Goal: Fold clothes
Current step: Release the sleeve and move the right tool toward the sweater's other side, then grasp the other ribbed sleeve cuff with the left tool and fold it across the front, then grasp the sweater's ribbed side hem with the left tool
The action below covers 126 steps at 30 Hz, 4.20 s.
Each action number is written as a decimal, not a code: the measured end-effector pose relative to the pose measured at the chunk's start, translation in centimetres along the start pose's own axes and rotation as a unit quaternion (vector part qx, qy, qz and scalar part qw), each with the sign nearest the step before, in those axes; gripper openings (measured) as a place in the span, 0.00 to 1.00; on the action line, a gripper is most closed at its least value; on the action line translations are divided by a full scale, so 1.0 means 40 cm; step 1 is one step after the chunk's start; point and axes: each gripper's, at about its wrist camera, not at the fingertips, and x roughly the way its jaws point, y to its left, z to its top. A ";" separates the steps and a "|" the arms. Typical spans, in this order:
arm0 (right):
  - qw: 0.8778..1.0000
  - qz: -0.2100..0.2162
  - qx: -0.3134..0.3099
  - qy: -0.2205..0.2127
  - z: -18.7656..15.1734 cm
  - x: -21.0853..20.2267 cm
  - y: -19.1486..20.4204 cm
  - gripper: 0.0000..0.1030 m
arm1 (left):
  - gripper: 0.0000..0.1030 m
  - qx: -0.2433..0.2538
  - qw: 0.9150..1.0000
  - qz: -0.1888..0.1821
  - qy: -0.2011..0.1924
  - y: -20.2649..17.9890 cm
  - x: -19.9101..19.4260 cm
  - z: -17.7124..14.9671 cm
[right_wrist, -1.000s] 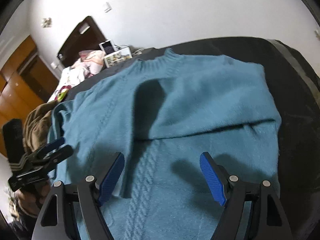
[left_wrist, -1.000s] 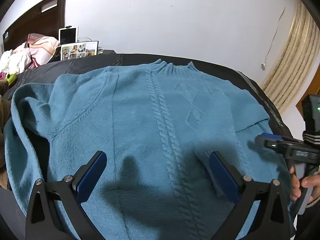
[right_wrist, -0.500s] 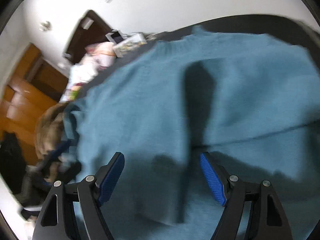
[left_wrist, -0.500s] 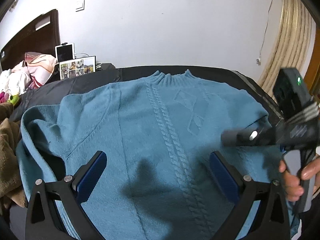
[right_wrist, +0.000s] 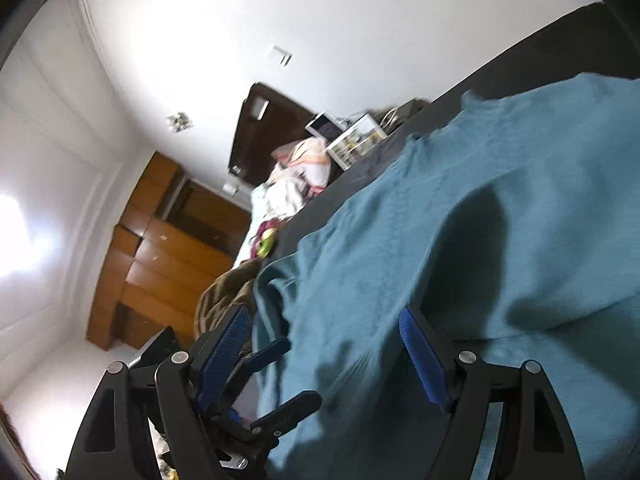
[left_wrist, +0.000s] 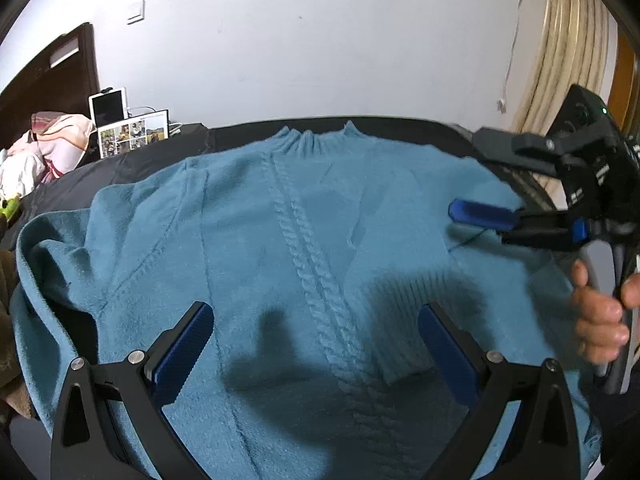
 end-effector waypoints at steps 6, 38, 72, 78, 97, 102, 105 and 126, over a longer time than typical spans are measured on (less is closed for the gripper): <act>0.998 -0.060 0.008 0.009 0.007 0.020 -0.029 0.77 | 1.00 -0.007 1.000 0.012 -0.018 0.033 -0.031 0.012; 0.955 -0.260 -0.075 -0.125 0.036 -0.092 -0.023 0.77 | 0.96 -0.074 0.995 0.002 0.065 0.147 0.117 0.082; 0.891 -0.397 -0.214 -0.060 0.093 -0.015 -0.030 0.77 | 0.26 -0.100 0.992 0.070 0.020 0.219 0.135 0.095; 0.876 -0.458 -0.146 -0.039 0.145 0.000 -0.152 0.77 | 0.33 -0.102 0.992 0.071 0.028 0.238 0.159 0.080; 0.861 -0.484 -0.156 -0.025 0.149 0.017 -0.159 0.80 | 0.77 -0.092 0.990 0.104 0.008 0.281 -0.038 0.007; 0.860 -0.486 -0.156 -0.025 0.147 0.019 -0.158 0.80 | 0.77 -0.099 0.989 0.110 -0.009 0.344 -0.166 -0.074; 0.859 -0.487 -0.157 -0.025 0.146 0.018 -0.158 0.80 | 0.77 -0.093 0.989 0.113 -0.013 0.359 -0.223 -0.124; 0.874 -0.422 -0.239 -0.013 -0.017 0.051 0.122 0.84 | 0.77 -0.022 0.998 0.045 0.030 0.275 -0.165 -0.293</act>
